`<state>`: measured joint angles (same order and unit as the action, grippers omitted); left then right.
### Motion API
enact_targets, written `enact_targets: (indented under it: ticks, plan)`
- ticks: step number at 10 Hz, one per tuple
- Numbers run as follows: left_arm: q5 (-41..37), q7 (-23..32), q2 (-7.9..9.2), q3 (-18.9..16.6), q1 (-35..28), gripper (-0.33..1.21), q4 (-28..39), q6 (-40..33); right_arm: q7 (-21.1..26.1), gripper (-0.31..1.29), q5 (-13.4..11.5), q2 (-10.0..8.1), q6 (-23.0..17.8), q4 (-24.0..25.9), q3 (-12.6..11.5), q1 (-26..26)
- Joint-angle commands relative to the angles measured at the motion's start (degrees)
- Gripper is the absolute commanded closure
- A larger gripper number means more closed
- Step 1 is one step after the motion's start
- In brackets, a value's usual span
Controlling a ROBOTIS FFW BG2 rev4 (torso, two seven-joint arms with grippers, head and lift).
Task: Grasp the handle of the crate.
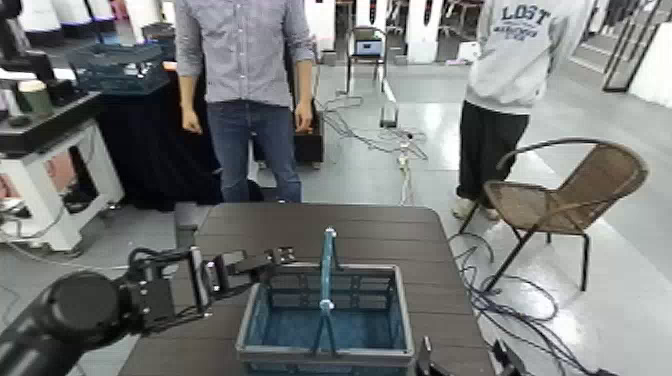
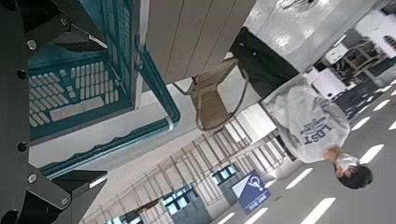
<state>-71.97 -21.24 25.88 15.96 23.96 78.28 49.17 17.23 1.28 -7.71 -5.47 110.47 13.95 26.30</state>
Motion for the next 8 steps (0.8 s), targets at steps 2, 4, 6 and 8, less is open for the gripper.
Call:
enact_targets:
  ticks: [2, 4, 6, 8]
  plan:
    - [-0.02, -2.75, -1.53, 6.45, 6.89, 0.31, -6.12, 3.39, 0.0, 0.15, 0.3, -0.03, 0.02, -0.08, 0.37, -0.28]
    - [-0.1, -3.98, -2.06, 9.08, 9.52, 0.31, -8.06, 4.27, 0.0, 0.15, 0.39, -0.11, 0.02, -0.25, 0.55, -0.55]
    - [-1.51, -4.86, -2.41, 11.55, 11.19, 0.31, -9.81, 4.1, 0.0, 0.15, 0.56, -0.2, 0.02, -0.43, 0.81, -0.81]
    - [-2.04, -5.47, -2.94, 13.22, 12.6, 0.37, -10.6, 4.18, 0.0, 0.15, 0.74, -0.29, -0.07, -0.61, 0.99, -0.99]
